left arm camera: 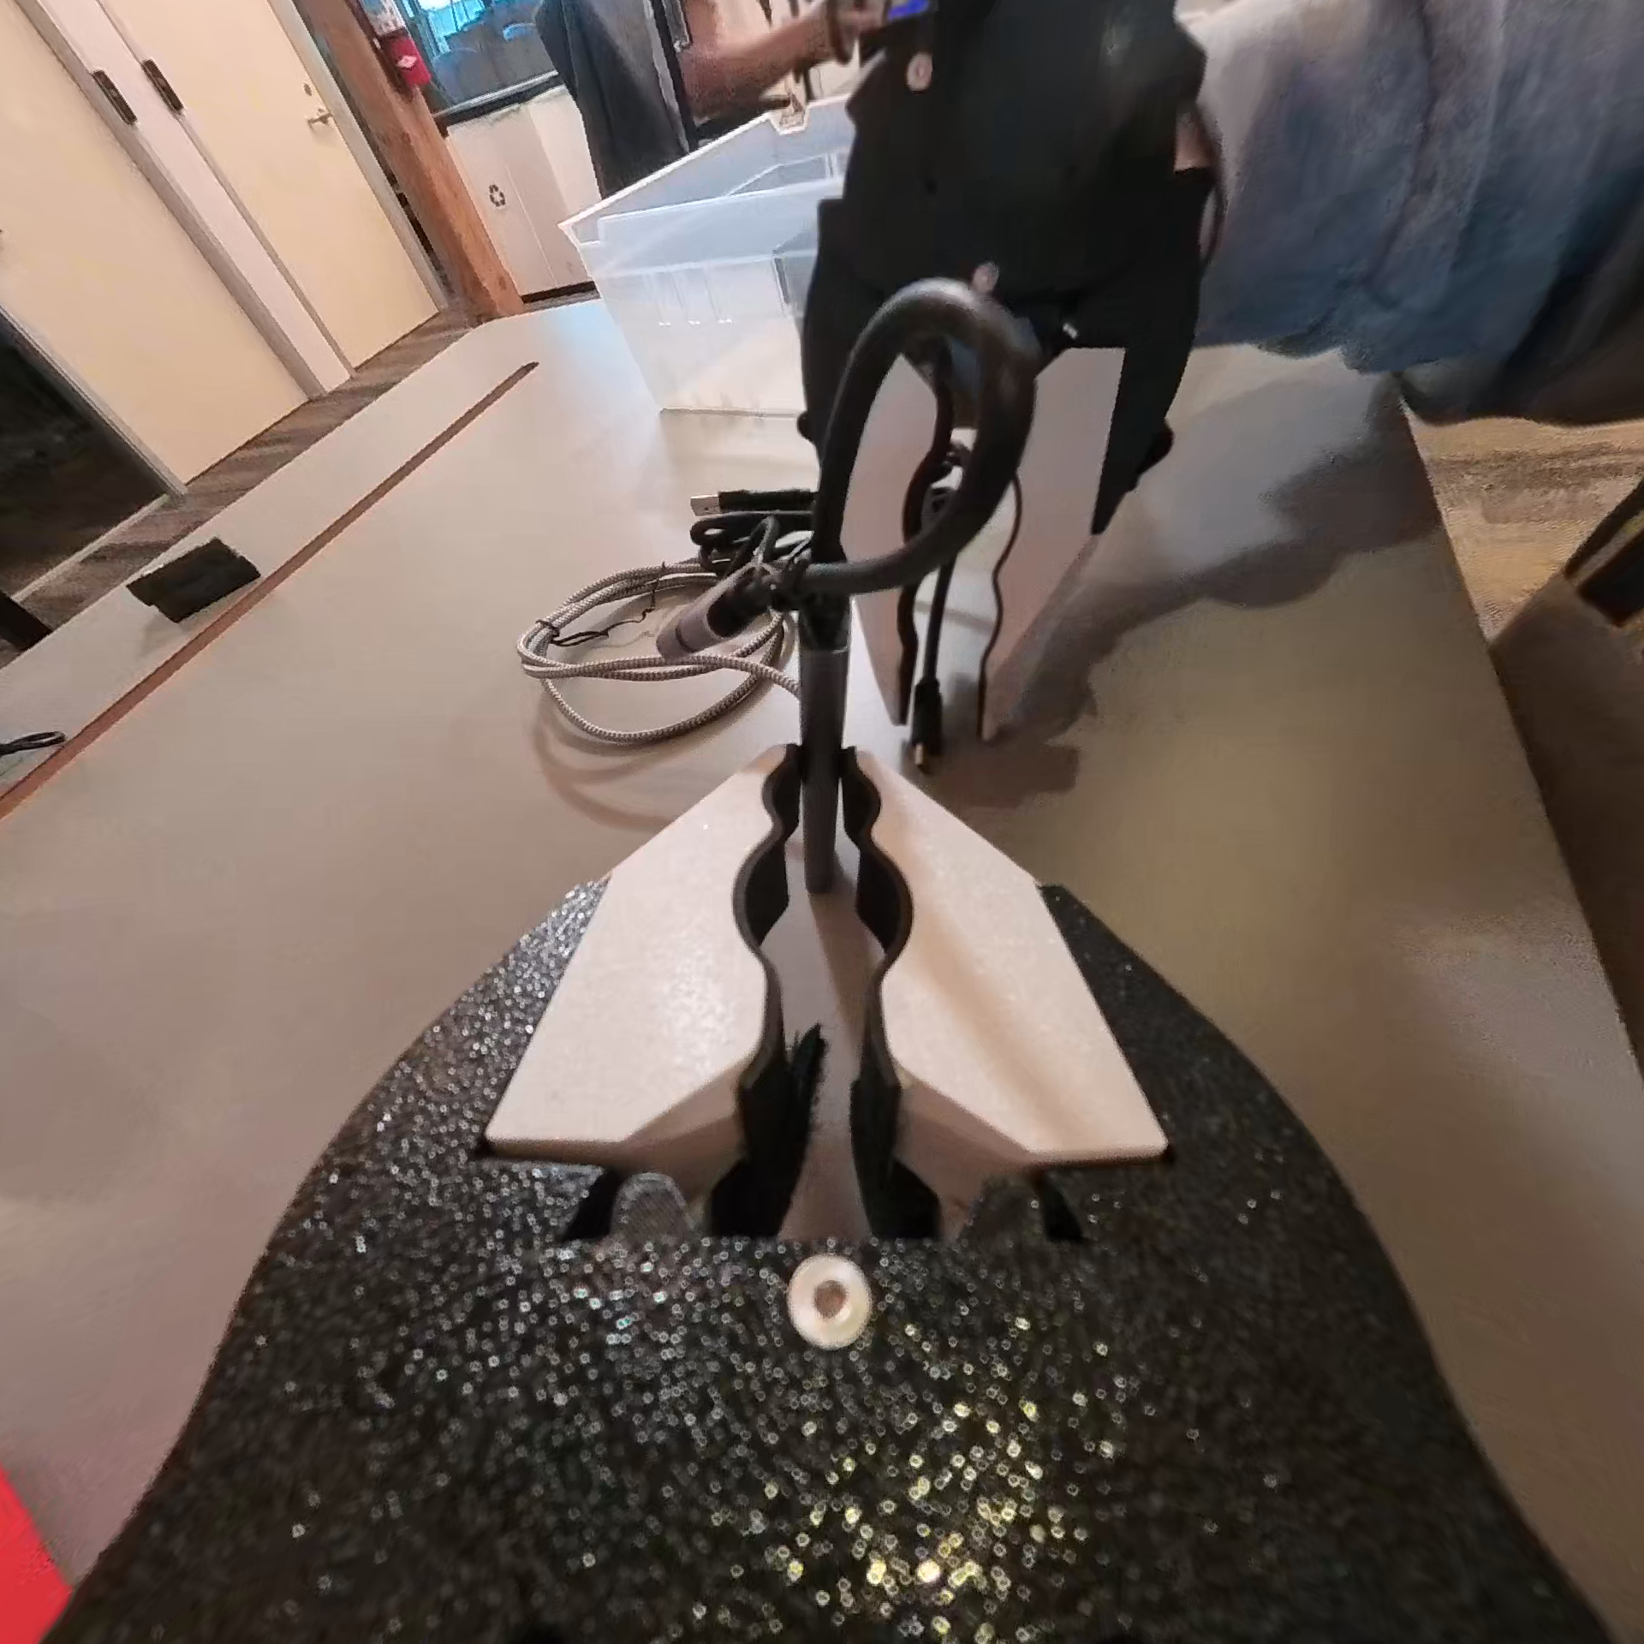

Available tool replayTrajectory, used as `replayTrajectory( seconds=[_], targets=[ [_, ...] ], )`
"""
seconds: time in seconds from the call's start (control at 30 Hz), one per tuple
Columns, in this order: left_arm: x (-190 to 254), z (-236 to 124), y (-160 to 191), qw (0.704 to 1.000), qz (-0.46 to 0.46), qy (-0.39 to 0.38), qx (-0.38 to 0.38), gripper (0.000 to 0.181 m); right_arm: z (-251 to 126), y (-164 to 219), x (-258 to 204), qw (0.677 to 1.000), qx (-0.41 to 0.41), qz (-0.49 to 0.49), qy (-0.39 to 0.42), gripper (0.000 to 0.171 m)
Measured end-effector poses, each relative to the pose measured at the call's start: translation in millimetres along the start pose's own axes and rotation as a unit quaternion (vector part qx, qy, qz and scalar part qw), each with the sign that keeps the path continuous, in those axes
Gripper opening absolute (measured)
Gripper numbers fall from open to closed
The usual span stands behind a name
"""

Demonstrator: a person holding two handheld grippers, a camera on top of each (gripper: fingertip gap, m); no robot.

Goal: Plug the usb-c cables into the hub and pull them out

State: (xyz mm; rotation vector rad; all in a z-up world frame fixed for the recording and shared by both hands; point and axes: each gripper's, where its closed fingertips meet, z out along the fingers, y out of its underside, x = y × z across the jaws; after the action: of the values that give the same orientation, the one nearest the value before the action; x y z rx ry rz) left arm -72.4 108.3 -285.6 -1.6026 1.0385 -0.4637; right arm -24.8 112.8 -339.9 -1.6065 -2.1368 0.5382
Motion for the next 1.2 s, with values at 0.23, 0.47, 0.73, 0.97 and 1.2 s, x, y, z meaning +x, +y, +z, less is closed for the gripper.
replayTrajectory(
  seconds=[0.23, 0.47, 0.73, 0.97, 1.2],
  targets=[
    [0.0, -0.8, 0.2, 1.0, -0.006, 0.006, 0.001, 0.007, -12.6, -2.5, 9.0, 0.99, 0.115, 0.077, 0.021, 0.031],
    [0.3, -1.1, 0.2, 1.0, -0.013, 0.013, 0.002, 0.007, -13.1, -3.4, 2.8, 0.982, 0.144, 0.11, -0.054, 0.007],
    [4.5, -1.4, -0.3, 1.0, -0.006, 0.024, 0.004, 0.007, -48.1, -48.0, 9.4, 0.981, 0.191, -0.007, 0.029, 0.006],
    [7.3, -1.2, -0.4, 1.0, 0.009, 0.023, 0.005, 0.007, -43.1, -56.7, 9.5, 0.977, 0.154, -0.102, 0.107, 0.005],
    [10.3, 0.0, -0.7, 0.999, 0.027, 0.02, 0.004, 0.007, -39.2, -52.5, 8.5, 0.974, 0.126, -0.136, 0.129, 0.005]
  ],
)
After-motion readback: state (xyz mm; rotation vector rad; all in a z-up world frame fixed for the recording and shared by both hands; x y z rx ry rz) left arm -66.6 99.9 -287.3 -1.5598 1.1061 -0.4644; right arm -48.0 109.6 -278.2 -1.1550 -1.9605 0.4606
